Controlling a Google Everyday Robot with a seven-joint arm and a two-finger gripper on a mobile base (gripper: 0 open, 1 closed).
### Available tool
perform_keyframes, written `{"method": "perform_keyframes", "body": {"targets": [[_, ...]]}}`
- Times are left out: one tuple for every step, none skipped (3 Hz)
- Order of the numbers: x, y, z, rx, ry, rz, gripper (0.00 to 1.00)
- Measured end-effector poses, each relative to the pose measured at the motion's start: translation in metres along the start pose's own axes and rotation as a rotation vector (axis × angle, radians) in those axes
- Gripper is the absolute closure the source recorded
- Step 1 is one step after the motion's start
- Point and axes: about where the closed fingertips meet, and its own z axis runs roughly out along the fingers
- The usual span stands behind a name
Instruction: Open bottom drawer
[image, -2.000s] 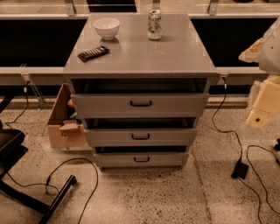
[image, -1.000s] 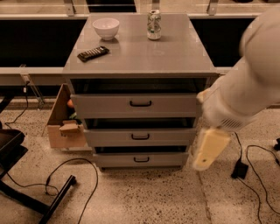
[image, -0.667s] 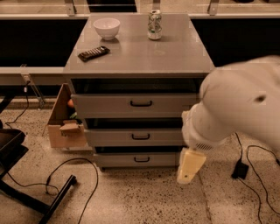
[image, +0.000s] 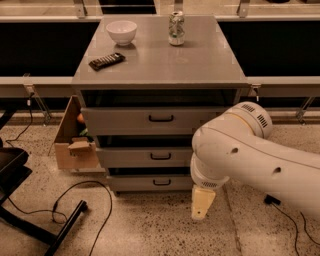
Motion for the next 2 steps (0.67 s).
{"method": "perform_keyframes", "body": {"targets": [[0.0, 0.0, 0.0, -0.001, -0.002, -0.002, 0.0], [0.006, 0.0, 0.023, -0.032, 0.05, 0.011, 0.0]]}}
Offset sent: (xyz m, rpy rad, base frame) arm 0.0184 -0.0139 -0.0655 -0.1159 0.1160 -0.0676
